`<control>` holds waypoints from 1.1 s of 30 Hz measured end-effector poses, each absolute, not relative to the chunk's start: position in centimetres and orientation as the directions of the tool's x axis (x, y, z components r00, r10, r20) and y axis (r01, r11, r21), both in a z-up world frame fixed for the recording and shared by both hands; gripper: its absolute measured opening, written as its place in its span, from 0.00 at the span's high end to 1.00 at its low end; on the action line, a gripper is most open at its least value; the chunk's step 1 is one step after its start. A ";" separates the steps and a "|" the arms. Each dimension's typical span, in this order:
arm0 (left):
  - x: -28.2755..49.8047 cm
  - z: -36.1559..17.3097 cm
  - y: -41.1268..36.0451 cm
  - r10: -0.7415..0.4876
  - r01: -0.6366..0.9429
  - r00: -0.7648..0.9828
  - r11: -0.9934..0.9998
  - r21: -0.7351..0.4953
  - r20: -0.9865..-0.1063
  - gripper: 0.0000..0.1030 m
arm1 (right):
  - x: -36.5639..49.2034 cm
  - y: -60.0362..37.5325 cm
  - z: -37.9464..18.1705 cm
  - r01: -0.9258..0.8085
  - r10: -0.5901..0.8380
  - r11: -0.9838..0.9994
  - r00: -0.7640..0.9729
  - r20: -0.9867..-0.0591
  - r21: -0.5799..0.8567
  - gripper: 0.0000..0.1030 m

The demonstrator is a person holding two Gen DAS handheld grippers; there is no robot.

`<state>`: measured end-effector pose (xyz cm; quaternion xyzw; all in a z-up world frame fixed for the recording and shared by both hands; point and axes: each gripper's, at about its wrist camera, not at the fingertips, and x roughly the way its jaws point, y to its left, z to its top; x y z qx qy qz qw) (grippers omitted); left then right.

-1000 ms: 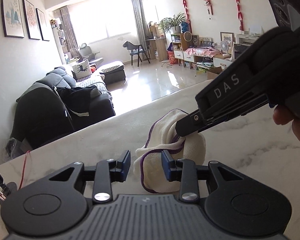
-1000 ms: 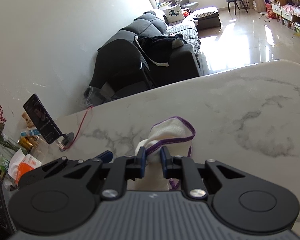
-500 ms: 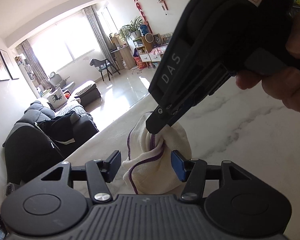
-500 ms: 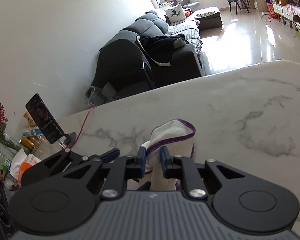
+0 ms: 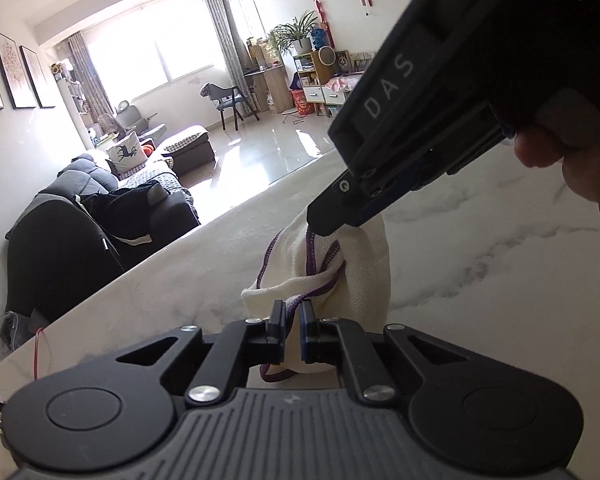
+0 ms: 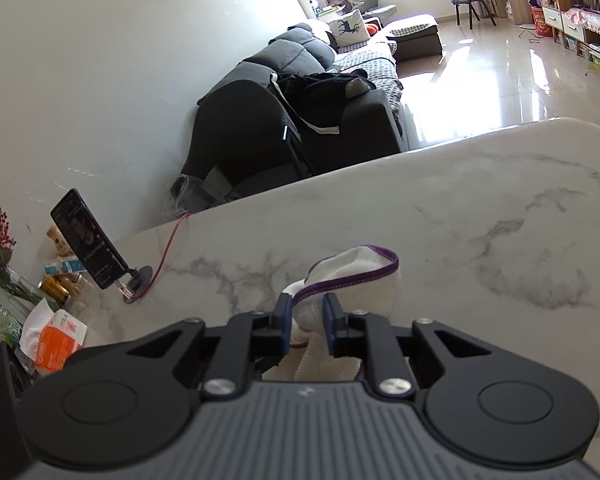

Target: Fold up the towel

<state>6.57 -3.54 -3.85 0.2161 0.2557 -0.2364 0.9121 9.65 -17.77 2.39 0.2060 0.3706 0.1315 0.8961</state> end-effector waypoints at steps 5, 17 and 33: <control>6.3 -3.3 -2.7 -0.298 0.498 0.764 0.836 0.229 -0.572 0.95 | 9.6 -17.6 2.2 -0.089 0.392 0.882 0.683 -0.616 0.463 0.82; 6.4 -1.2 -0.5 -0.288 0.419 0.771 0.901 0.112 -0.567 0.95 | 9.4 -17.3 1.9 -0.105 0.402 0.885 0.665 -0.630 0.454 0.69; 5.8 -0.8 -0.4 -0.256 0.379 0.781 0.919 0.107 -0.569 0.95 | 9.1 -16.6 1.2 -0.125 0.415 0.887 0.642 -0.645 0.445 0.85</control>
